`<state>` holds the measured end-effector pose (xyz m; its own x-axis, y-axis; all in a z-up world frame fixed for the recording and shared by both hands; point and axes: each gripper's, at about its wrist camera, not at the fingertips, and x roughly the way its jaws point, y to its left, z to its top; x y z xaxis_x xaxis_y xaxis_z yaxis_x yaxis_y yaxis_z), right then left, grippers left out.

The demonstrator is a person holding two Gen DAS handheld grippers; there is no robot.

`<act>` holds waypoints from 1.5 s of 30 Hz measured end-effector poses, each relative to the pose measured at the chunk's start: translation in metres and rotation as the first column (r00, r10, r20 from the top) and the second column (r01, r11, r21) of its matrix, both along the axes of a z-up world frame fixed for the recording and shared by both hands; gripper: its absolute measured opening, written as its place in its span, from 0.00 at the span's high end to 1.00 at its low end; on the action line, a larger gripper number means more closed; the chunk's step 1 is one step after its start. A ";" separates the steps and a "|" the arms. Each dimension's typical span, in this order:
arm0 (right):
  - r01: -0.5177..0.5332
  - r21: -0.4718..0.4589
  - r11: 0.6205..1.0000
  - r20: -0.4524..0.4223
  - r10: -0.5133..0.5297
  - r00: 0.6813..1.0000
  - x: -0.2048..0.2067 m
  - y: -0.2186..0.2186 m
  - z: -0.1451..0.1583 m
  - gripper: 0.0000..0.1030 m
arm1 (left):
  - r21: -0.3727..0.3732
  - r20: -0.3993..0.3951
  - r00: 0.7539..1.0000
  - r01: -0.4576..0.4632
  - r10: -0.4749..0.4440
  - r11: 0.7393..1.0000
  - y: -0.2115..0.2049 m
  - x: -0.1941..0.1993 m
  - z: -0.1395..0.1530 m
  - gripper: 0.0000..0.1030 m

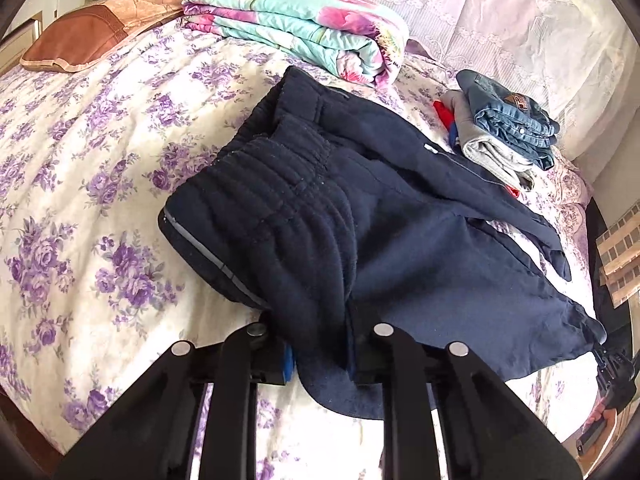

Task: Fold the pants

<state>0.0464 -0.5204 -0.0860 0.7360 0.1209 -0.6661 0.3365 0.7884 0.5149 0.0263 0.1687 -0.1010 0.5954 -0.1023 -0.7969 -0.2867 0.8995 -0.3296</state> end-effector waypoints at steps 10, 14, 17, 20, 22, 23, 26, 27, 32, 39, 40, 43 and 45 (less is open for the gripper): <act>0.037 -0.020 0.999 -0.118 -0.039 0.992 -0.017 -0.017 -0.052 0.96 | 0.021 -0.115 0.993 0.016 -0.014 1.000 0.004 -0.006 -0.023 0.69; -0.073 -0.106 0.992 -0.031 0.070 0.997 0.003 0.017 -0.010 0.69 | 0.131 -0.059 0.998 0.028 -0.021 0.991 0.002 -0.029 0.014 0.46; -0.160 -0.128 0.979 -0.004 0.161 0.987 0.040 0.042 0.017 0.35 | 0.173 -0.012 1.000 0.010 -0.008 0.985 0.008 -0.035 0.042 0.31; -0.233 -0.107 0.967 -0.024 0.232 0.972 0.100 0.056 0.028 0.36 | 0.251 0.050 0.998 -0.038 0.027 0.967 0.014 -0.023 0.077 0.23; -0.210 -0.072 0.975 -0.083 0.204 0.975 0.145 0.051 0.019 0.36 | 0.225 0.080 0.996 -0.041 0.024 0.974 0.021 -0.011 0.098 0.22; -0.196 -0.055 0.979 -0.117 0.189 0.975 0.166 0.046 0.011 0.36 | 0.213 0.100 0.995 -0.030 0.009 0.977 0.024 -0.002 0.108 0.20; -0.145 0.024 0.989 -0.210 0.147 0.967 0.209 0.029 -0.025 0.38 | 0.262 0.079 0.997 -0.009 -0.012 0.965 0.025 0.046 0.113 0.12; -0.135 0.047 0.990 -0.228 0.142 0.963 0.218 0.025 -0.035 0.41 | 0.255 0.054 0.998 0.012 -0.026 0.967 0.027 0.067 0.107 0.12; -0.105 0.116 0.988 -0.221 0.129 0.967 0.245 0.018 -0.064 0.41 | 0.196 -0.139 0.977 0.187 -0.162 0.963 0.012 0.166 0.037 0.42; -0.103 0.048 0.994 -0.191 0.111 0.975 0.258 0.018 -0.064 0.89 | 0.280 -0.333 0.937 0.208 -0.108 0.937 0.004 0.242 -0.034 0.74; -0.105 0.028 0.994 -0.182 0.109 0.977 0.255 0.016 -0.053 0.89 | 0.280 -0.339 0.936 0.200 -0.098 0.939 0.004 0.243 -0.033 0.75; -0.105 -0.054 0.993 -0.109 0.098 0.989 0.231 0.003 -0.002 0.90 | 0.301 -0.346 0.934 0.197 -0.086 0.933 0.002 0.241 -0.031 0.79; -0.101 -0.052 0.994 -0.098 0.095 0.991 0.214 -0.009 0.014 0.90 | 0.296 -0.333 0.938 0.202 -0.097 0.934 0.003 0.238 -0.032 0.79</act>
